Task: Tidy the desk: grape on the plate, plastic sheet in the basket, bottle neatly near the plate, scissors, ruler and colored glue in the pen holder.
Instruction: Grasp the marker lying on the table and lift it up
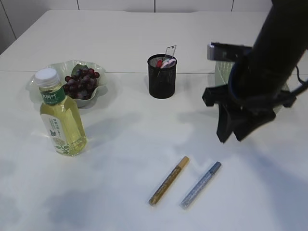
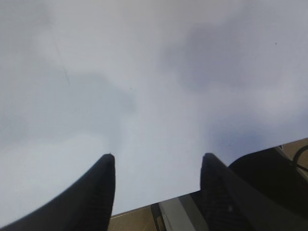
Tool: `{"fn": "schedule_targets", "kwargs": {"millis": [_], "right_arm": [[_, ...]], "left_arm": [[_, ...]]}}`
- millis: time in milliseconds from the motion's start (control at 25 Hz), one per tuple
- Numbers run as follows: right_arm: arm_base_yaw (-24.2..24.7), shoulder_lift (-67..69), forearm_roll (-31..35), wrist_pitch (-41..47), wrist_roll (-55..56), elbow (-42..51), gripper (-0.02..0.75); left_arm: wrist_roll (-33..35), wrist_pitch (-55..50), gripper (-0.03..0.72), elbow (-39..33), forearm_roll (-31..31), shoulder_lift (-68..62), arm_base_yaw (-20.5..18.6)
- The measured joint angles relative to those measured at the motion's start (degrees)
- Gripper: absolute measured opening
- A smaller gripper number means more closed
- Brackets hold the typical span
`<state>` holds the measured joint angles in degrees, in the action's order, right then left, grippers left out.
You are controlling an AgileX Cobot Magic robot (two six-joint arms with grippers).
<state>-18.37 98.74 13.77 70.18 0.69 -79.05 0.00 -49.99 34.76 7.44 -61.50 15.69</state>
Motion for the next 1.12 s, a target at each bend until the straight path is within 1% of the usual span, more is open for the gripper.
{"fn": "schedule_targets", "kwargs": {"millis": [80, 160, 280, 360, 520, 600, 720, 920, 1120], "right_arm": [[-0.8, -2.3, 0.0, -0.9, 3.8, 6.0, 0.302], [-1.4, -4.0, -0.2, -3.9, 8.5, 11.2, 0.302], [-2.6, -5.1, -0.2, -9.7, 19.2, 17.8, 0.302], [-4.1, -5.1, -0.5, -13.3, 26.7, 20.7, 0.302], [-7.9, -5.1, -2.4, -20.7, 37.5, 21.8, 0.302], [-8.5, -4.3, -3.5, -23.2, 43.4, 21.8, 0.302], [-8.7, -1.9, -5.9, -24.2, 50.9, 21.8, 0.302], [-8.7, 1.3, -7.4, -25.3, 57.2, 21.8, 0.302], [-8.7, 2.7, -7.4, -28.9, 62.2, 21.8, 0.302]], "left_arm": [[0.0, 0.1, 0.415, 0.0, 0.0, 0.0, 0.0], [0.0, 0.5, 0.415, 0.0, 0.0, 0.0, 0.0], [0.0, 1.6, 0.415, 0.0, 0.0, 0.0, 0.0], [0.0, 2.1, 0.415, 0.0, 0.0, 0.0, 0.0], [0.0, 2.8, 0.415, 0.0, 0.0, 0.0, 0.0], [0.0, 2.8, 0.415, 0.0, 0.0, 0.0, 0.0], [0.0, 2.8, 0.415, 0.0, 0.0, 0.0, 0.0], [0.0, 2.8, 0.415, 0.0, 0.0, 0.0, 0.0], [0.0, 2.4, 0.415, 0.0, 0.0, 0.0, 0.0]]}}
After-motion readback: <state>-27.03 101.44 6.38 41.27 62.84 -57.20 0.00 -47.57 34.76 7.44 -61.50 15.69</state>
